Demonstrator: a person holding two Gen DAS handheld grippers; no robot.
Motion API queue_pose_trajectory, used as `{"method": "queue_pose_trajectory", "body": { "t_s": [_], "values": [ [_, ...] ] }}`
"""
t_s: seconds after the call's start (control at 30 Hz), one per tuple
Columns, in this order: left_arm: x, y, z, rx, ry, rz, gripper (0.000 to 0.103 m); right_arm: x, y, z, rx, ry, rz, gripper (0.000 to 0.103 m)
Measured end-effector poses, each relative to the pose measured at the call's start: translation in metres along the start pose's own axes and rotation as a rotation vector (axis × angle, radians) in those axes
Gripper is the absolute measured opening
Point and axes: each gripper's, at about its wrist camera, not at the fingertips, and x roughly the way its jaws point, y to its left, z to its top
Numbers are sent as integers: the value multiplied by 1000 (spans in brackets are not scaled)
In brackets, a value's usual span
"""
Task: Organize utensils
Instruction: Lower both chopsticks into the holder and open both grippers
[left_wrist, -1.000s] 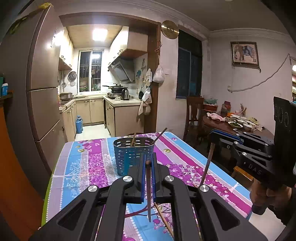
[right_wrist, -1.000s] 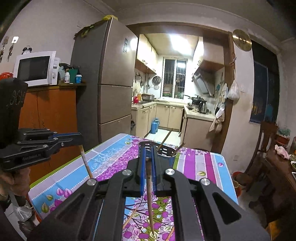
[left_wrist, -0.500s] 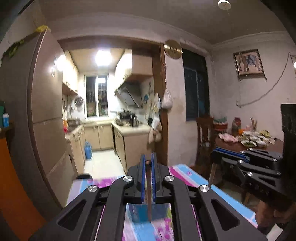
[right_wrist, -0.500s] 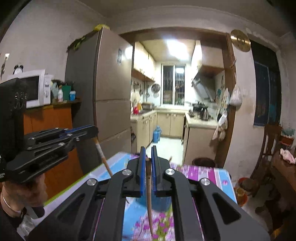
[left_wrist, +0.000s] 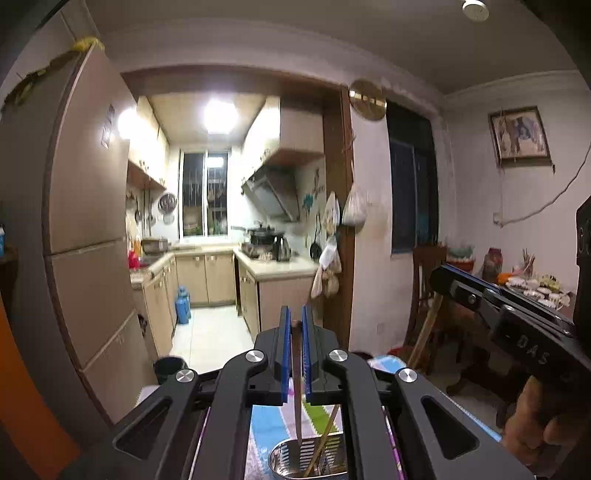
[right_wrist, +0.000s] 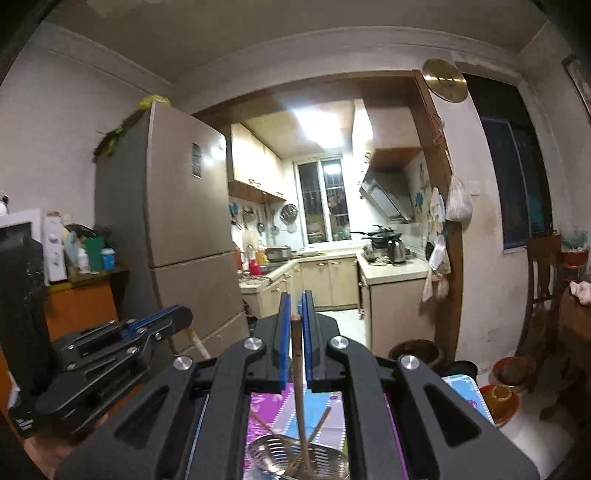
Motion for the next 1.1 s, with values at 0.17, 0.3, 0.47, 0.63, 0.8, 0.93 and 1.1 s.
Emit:
{"method": "queue_pose_trajectory", "body": {
  "t_s": [0.17, 0.3, 0.47, 0.63, 0.8, 0.93, 1.1],
  "values": [
    [41, 6, -38, -2, 110, -20, 7, 31, -7, -35, 21, 76, -6, 5],
    [60, 10, -63, 3, 154, -15, 7, 48, -7, -61, 22, 134, -12, 5],
    [70, 13, -82, 4, 175, -16, 7, 56, 1, -80, 0, 181, -18, 5],
    [76, 15, -96, -23, 210, -17, 7, 59, 7, -88, -23, 220, -24, 5],
    [58, 18, -84, -16, 172, 4, 7, 42, 8, -73, -32, 181, -33, 5],
    [34, 27, -58, -36, 109, 52, 7, 13, 4, -46, -34, 121, -31, 5],
    [-42, 27, -20, -15, -51, 110, 7, -64, -9, -4, -107, 21, -41, 5]
  ]
}}
